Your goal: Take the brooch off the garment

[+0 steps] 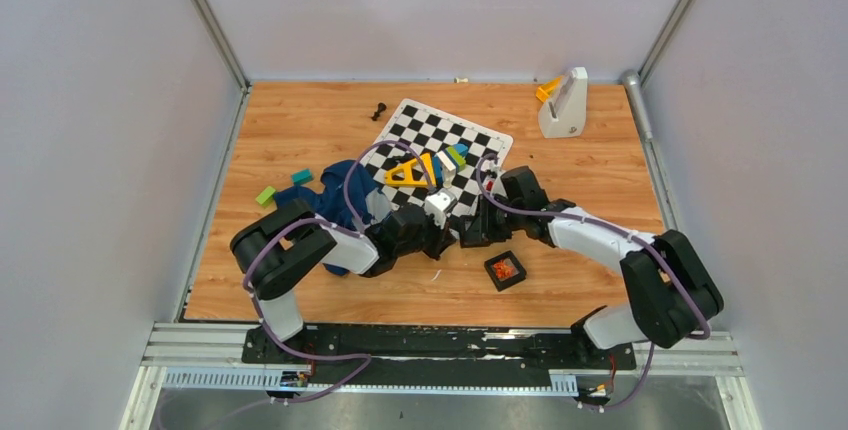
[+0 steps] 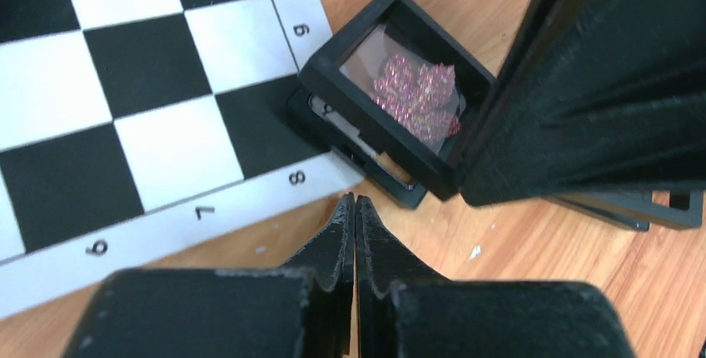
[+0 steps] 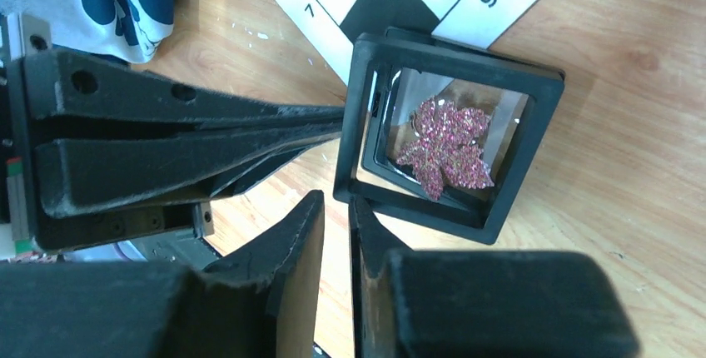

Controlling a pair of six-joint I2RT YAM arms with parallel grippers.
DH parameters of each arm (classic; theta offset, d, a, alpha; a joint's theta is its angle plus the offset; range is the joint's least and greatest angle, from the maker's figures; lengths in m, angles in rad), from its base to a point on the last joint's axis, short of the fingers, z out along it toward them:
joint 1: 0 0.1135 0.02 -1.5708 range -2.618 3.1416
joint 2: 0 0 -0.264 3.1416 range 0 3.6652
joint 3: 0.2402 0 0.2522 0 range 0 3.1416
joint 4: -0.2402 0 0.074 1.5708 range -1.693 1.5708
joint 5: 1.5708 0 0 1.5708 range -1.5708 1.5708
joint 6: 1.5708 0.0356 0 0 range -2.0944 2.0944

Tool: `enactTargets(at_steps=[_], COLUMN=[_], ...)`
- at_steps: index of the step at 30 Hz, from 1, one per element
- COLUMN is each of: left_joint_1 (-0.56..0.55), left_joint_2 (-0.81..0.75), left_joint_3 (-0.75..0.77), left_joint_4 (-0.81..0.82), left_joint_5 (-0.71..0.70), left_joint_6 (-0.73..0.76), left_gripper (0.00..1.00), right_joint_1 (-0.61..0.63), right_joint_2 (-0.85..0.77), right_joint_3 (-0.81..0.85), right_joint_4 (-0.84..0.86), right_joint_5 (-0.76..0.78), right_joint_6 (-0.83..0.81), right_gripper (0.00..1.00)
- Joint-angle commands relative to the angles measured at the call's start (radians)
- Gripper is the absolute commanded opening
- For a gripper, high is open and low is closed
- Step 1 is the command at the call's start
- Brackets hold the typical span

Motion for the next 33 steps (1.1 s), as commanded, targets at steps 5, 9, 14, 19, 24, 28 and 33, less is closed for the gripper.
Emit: enactTargets(at_steps=[5, 9, 14, 19, 24, 28, 33], left_joint_1=[0.005, 0.005, 0.008, 0.052, 0.166, 0.292, 0.42], left_joint_2=[-0.211, -0.342, -0.524, -0.734, -0.944, -1.013, -1.045], left_joint_3=[-0.108, -0.137, -0.153, -0.125, -0.068, -0.009, -0.044], left_joint_4=[-0.112, -0.204, -0.337, -0.568, -0.764, -0.859, -0.797], left_joint_5=[-0.055, -0.084, -0.142, -0.252, -0.334, -0.441, -0.572], left_joint_6=[-0.008, -0.002, 0.012, 0.013, 0.058, 0.114, 0.147], left_gripper=[0.0, 0.0, 0.0, 0.02, 0.32, 0.65, 1.0], right_joint_1=[0.065, 0.09, 0.09, 0.086, -0.008, -0.204, -0.248], right_joint_2=[0.107, 0.136, 0.064, -0.124, -0.27, -0.356, -0.542], right_joint_3=[0.114, 0.149, 0.178, 0.168, 0.158, 0.123, -0.054], right_joint_4=[-0.055, -0.085, -0.121, -0.132, -0.134, -0.113, 0.122], right_joint_5=[0.133, 0.19, 0.217, 0.302, 0.397, 0.379, 0.556], right_joint_6=[-0.027, -0.032, -0.045, -0.09, -0.104, -0.066, -0.186], right_gripper=[0.19, 0.19, 0.21, 0.39, 0.51, 0.57, 0.67])
